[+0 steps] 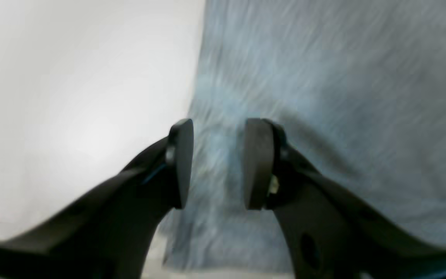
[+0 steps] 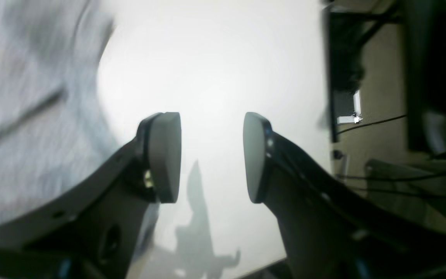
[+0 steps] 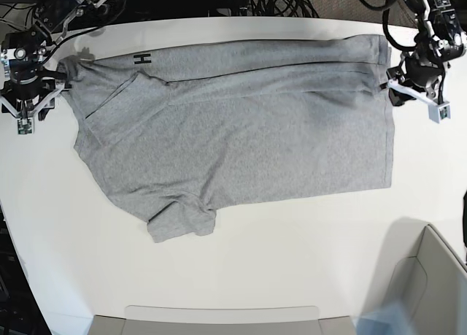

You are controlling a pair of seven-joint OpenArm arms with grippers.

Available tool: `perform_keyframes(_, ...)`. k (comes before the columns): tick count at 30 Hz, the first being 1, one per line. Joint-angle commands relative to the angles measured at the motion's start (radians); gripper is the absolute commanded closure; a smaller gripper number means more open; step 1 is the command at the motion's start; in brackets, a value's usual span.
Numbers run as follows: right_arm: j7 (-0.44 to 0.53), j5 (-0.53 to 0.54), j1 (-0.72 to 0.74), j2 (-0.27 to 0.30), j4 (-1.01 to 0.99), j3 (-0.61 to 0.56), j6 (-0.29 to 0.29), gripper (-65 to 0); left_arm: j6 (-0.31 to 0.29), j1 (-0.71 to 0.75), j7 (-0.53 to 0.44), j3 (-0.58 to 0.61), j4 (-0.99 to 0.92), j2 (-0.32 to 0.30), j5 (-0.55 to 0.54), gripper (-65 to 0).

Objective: Fold the T-shirt properly
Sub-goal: 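Move the right gripper to the sleeve and hem corner and grasp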

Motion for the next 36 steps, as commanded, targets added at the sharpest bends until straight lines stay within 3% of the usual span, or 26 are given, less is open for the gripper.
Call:
perform_keyframes(1,0.018,-0.009,0.034,0.011,0.017,-0.003,0.016,-26.2,0.002,-0.019,-0.013,-0.003,0.017,-0.002,-0.007,-20.7)
perform_keyframes(7,0.024,-0.167,0.211,-0.018,-0.039,-0.006,0.016,-26.2,0.002,-0.124,-0.013,-0.001,0.017,0.053,-0.007,-20.7)
perform_keyframes(15,0.026,-0.315,0.387,-0.045,-0.213,-0.062,0.016,-26.2,0.006,-0.242,-0.022,0.105,0.011,0.059,-0.001,-20.7)
perform_keyframes(23,0.027,-0.314,0.401,-0.042,-0.346,-0.265,0.016,-26.2,0.008,-0.291,-0.022,0.140,0.010,0.061,-0.001,-20.7)
perform_keyframes(28,0.027,-0.243,0.403,-0.035,-0.435,-0.394,0.016,-26.2,0.008,-0.289,-0.022,0.140,0.007,0.062,-0.001,-20.7)
perform_keyframes(36,0.032,-0.141,0.498,0.031,-0.664,-0.501,0.016,-26.2,0.008,-0.283,-0.019,0.140,-0.004,0.062,-0.001,-20.7)
